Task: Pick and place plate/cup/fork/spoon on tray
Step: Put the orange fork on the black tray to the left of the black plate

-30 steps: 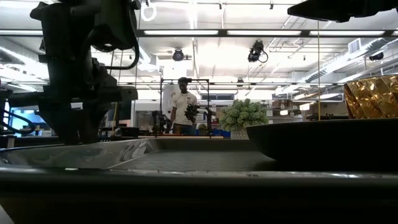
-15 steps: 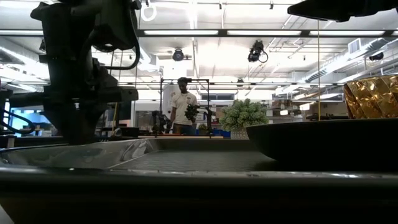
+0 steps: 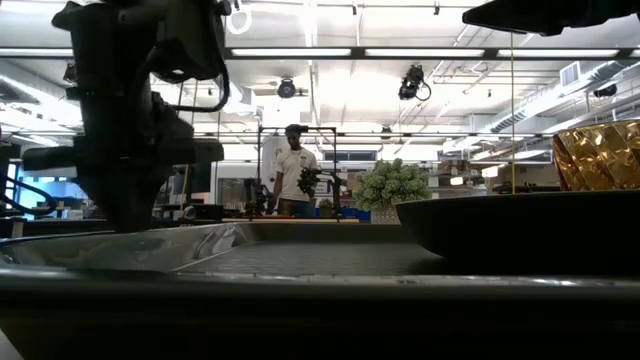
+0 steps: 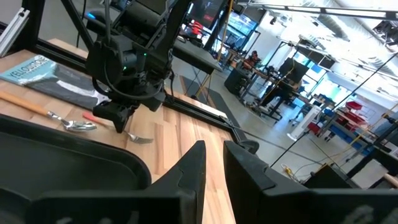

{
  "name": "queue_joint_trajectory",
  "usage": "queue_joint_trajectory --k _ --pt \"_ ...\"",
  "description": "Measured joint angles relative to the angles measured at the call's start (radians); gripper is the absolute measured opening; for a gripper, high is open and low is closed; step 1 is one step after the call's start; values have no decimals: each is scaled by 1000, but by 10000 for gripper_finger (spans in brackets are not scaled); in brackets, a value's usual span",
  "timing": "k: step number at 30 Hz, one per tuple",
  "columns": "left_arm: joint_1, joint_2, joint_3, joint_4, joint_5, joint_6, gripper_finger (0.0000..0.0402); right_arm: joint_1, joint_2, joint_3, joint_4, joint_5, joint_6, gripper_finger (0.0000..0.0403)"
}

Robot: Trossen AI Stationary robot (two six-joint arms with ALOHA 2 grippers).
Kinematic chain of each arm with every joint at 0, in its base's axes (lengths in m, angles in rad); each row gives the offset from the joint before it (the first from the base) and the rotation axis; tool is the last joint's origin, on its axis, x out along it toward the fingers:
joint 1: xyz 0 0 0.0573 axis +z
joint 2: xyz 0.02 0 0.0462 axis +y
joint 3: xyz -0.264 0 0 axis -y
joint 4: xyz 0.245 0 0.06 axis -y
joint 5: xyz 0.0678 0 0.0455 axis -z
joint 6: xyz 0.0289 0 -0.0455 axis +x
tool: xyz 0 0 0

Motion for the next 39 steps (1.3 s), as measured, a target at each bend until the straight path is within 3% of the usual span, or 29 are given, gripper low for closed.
queue_joint_trajectory --k 11,18,25,39 --pt "0 -2 197 -107 -96 58 22 0 0 0 0 0 -3 63" --pt "-7 35 273 27 -137 124 21 1 0 0 -3 0 -4 63" --pt "-30 170 414 112 -144 176 21 1 5 -1 -18 0 4 63" --pt "-92 411 709 30 -97 152 21 14 13 -1 0 -8 0 63"
